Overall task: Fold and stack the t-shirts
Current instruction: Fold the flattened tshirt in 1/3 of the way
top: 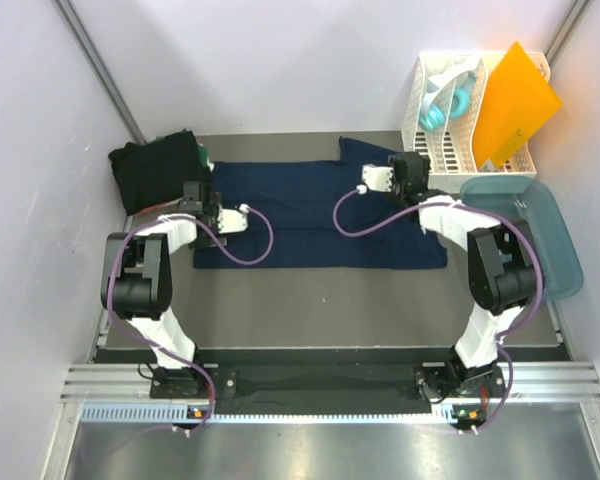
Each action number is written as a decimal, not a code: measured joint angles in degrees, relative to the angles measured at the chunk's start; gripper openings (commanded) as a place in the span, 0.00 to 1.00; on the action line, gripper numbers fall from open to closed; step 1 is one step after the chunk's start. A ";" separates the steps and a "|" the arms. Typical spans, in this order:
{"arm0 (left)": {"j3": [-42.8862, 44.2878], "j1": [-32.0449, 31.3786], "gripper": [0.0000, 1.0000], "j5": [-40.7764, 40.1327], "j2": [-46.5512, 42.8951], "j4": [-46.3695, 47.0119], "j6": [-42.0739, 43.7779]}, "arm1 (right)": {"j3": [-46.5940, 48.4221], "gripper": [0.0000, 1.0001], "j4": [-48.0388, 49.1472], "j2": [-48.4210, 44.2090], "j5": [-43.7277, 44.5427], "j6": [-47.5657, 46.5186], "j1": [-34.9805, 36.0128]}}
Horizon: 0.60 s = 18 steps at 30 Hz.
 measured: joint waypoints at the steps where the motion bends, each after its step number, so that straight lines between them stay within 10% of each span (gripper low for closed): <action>1: -0.74 0.07 0.99 -0.90 0.00 1.62 -0.20 | 1.18 0.64 -3.39 -0.28 -0.57 1.64 -0.02; 10: 1.57 0.07 0.99 -1.42 -1.40 5.64 -4.94 | 18.73 0.59 -39.58 -1.64 -16.41 15.08 0.68; 18: 5.53 -2.25 0.95 3.13 -5.09 2.71 -7.87 | 19.12 0.35 -56.19 -1.88 -24.83 19.39 3.78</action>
